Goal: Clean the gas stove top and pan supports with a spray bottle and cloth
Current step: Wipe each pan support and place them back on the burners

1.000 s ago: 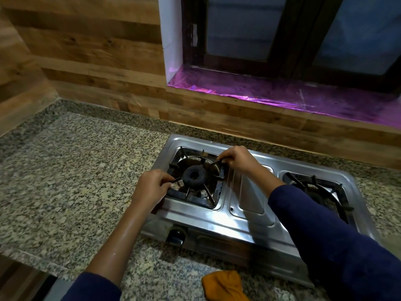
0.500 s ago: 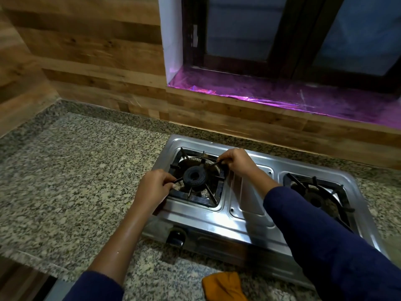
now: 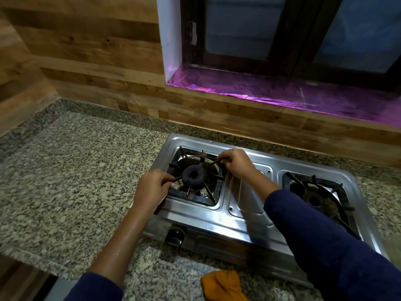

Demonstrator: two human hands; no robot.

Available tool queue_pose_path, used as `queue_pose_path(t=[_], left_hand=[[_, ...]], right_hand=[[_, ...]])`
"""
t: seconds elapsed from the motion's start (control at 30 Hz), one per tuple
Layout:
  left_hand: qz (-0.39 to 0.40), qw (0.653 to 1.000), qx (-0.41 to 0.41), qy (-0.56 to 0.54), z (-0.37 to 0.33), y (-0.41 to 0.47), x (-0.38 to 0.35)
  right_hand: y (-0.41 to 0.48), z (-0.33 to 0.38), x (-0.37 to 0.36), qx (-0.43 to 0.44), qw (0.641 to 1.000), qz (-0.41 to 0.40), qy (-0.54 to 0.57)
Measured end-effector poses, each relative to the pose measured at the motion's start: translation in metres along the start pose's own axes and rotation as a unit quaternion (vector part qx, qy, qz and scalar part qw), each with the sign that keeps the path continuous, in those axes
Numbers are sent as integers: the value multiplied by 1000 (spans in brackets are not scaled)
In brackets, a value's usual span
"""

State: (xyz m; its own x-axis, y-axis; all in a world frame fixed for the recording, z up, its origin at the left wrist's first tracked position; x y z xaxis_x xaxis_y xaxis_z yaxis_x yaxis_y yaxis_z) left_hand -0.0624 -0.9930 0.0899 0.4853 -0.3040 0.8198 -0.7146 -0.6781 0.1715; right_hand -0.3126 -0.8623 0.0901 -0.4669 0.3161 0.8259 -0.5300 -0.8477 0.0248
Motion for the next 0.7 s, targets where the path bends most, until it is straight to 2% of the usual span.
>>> queue_pose_path(t=[0.17, 0.33, 0.43, 0.63, 0.7], left_hand=[[-10, 1000, 5, 19, -3, -8, 0], [-14, 1000, -2, 0, -13, -31, -2], [9, 1000, 9, 11, -16, -45, -9], [47, 998, 15, 37, -13, -49, -9], [65, 997, 11, 42, -13, -48, -5]], right_hand=[[-11, 14, 1, -3, 1000, -5, -18], [-46, 29, 2, 9, 995, -88, 39], [-72, 35, -5, 3, 992, -114, 61], [-99, 39, -28, 17, 999, -41, 15], [-109, 44, -27, 17, 999, -48, 14]])
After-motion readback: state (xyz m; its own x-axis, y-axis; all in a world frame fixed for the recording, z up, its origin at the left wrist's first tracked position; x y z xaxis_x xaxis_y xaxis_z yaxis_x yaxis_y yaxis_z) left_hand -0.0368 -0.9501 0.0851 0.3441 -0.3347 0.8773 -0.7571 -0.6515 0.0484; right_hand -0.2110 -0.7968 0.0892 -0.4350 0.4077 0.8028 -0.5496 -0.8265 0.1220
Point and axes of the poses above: each hand's wrist, its own y-axis towards the middle knuckle, its own x-axis out of the back of the hand, z = x × y, the point moved 2 cm from there along y, towards the middle knuckle, and after that the axes turned 2 degrees about x, right-handed, at the moved point
